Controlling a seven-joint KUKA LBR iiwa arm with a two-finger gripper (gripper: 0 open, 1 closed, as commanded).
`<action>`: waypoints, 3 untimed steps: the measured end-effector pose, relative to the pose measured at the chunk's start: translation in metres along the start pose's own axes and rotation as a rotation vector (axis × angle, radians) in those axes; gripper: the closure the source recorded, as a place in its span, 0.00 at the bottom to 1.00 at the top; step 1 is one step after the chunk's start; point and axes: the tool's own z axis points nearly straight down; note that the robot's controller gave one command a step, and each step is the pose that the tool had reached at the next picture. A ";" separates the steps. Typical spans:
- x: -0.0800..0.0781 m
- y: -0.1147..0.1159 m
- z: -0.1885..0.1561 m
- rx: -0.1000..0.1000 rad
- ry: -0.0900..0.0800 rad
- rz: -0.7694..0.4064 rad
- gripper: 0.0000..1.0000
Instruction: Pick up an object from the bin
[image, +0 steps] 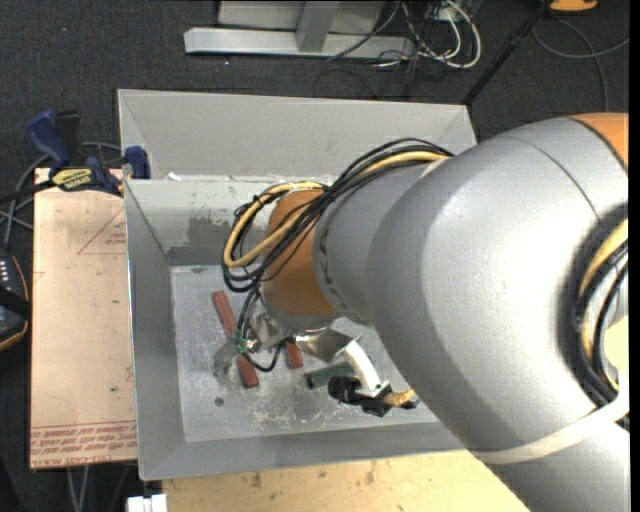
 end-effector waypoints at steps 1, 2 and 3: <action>-0.001 0.001 -0.001 0.002 0.000 -0.001 0.00; 0.000 0.001 0.000 0.004 0.002 -0.001 1.00; 0.000 0.003 -0.077 -0.001 0.000 -0.006 1.00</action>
Offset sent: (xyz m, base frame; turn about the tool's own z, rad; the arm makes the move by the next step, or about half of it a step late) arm 0.0000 0.0000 0.0000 0.0000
